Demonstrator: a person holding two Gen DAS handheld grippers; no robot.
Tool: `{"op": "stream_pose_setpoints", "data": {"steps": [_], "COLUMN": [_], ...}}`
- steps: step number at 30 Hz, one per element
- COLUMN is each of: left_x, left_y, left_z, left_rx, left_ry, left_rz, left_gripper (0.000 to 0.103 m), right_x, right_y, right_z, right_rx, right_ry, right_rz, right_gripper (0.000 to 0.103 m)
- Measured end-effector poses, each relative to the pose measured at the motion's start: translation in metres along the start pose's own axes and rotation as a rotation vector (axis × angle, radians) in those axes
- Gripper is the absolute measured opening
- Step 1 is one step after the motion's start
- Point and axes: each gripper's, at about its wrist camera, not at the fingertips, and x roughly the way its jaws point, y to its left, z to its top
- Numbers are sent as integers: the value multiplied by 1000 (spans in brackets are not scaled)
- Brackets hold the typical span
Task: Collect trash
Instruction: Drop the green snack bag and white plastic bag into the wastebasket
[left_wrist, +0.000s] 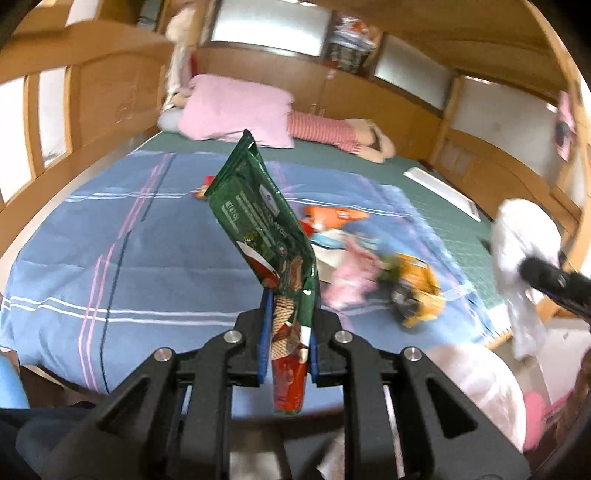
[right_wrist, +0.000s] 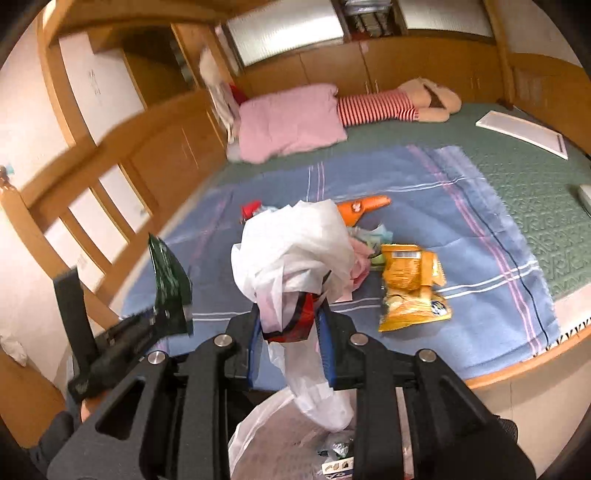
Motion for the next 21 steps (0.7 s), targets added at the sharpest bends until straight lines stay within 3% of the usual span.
{"op": "stream_pose_setpoints", "data": {"steps": [4,10,13,16,17,18,19,20,21], "left_x": [-25,-43,-46,-46,-46,-46,-45,-45,-43], "left_y": [-39,-59,-64,-67,-69,-71,-71,-72,-72], "left_z": [-18,-38,-39,-40,-41,-43,-45,-45,-45], "left_rx": [71,107,117,127,132,135,136,137,138], "left_ry": [-1,18,11,5,7,9,14,17,20], "left_rz": [-49,-72,-86,-106,-108,-108,-110,-111,-110], "left_gripper": [17,17,17,17,17,17,17,17,17], "right_x": [-28,-52,-50,-33,-27,-21,-22,-23,-29], "right_y": [-13,-22,-34,-48,-51,-54,-56,-56,-57], "right_z": [-11,-43,-59,-73,-77,-82,-85,-86,-84], "right_rx": [38,1,23,54,57,60,62,67,82], "right_ry": [-8,65,122,255,292,330,333,327,293], "right_rz": [6,-85,-108,-137,-149,-175,-183,-189,-188], "right_gripper": [27,27,27,28,33,45,53,72,82]}}
